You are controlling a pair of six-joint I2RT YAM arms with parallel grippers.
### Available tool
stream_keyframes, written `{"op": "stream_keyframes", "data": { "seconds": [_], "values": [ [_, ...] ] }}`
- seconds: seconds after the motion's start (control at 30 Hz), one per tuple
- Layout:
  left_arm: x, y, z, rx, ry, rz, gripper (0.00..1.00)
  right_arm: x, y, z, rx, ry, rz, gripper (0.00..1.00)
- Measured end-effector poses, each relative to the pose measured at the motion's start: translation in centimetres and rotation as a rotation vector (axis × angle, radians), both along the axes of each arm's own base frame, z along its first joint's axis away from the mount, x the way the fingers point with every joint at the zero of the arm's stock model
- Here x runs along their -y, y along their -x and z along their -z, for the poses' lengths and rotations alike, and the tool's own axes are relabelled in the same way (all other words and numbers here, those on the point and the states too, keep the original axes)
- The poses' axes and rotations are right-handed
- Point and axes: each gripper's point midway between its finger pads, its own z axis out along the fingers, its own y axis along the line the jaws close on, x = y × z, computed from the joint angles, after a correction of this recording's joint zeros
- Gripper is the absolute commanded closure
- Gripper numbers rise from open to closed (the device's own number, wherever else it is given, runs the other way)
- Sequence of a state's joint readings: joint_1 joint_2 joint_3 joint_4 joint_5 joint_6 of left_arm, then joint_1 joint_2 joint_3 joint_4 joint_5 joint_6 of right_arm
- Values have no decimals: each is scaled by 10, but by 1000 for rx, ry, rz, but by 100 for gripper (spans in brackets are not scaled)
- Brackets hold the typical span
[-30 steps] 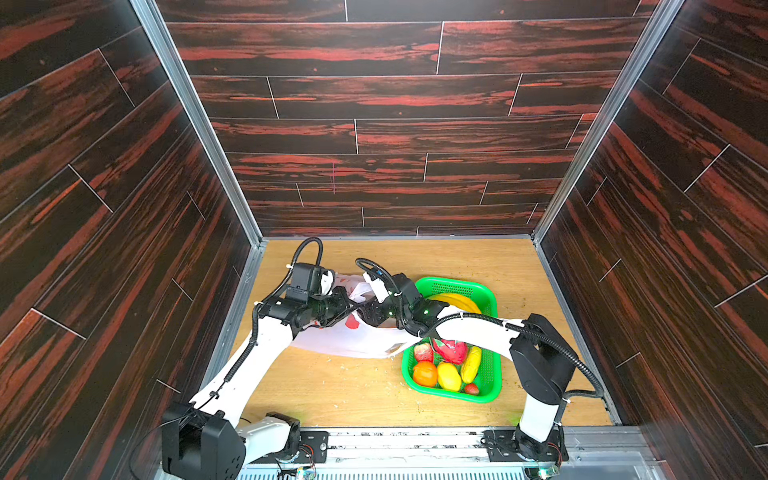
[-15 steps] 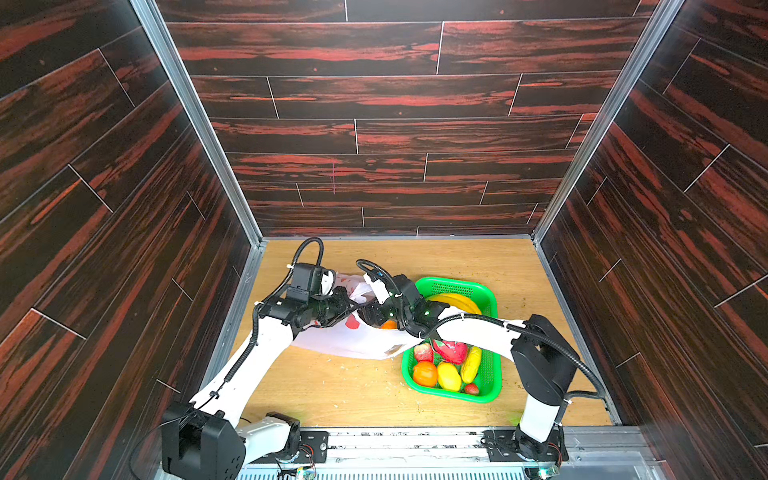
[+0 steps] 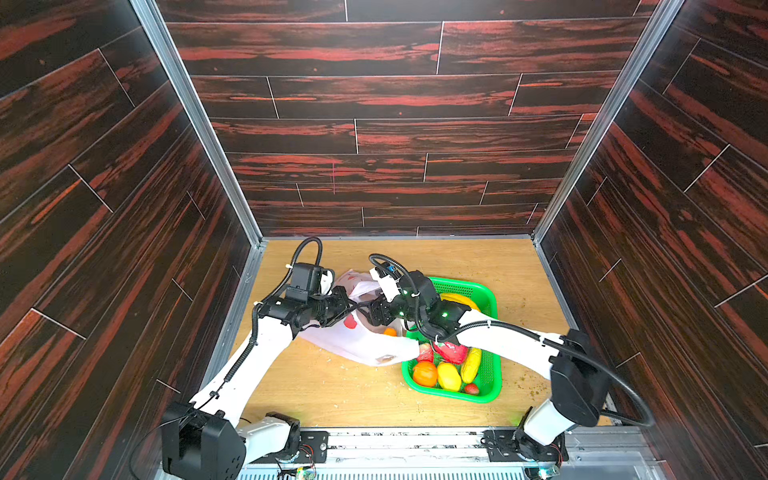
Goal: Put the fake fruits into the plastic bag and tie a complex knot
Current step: 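Raise the right gripper out of the bag and move it over the basket, then lower the right gripper onto the pink dragon fruit in the basket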
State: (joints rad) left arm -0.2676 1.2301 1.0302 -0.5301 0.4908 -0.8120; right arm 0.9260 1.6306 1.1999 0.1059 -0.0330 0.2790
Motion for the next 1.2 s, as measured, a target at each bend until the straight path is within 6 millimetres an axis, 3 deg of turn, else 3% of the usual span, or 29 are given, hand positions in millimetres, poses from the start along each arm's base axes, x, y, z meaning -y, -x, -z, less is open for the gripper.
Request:
{"op": "stream_keyframes", "data": {
  "seconds": [0.37, 0.57, 0.73, 0.93, 1.2],
  "values": [
    [0, 0, 0, 0, 0, 0, 100, 10, 30, -43, -36, -82, -77, 22],
    [-1, 0, 0, 1, -1, -2, 100, 40, 43, -72, -3, -47, -46, 21],
    [-2, -1, 0, 0, -1, -6, 100, 79, 42, -91, -4, 20, 52, 21],
    [-3, -1, 0, 1, -4, -10, 100, 134, 39, -76, -74, 146, 195, 19],
    [-4, -2, 1, 2, -9, -15, 100, 191, 63, -40, -193, 273, 302, 16]
  ]
}}
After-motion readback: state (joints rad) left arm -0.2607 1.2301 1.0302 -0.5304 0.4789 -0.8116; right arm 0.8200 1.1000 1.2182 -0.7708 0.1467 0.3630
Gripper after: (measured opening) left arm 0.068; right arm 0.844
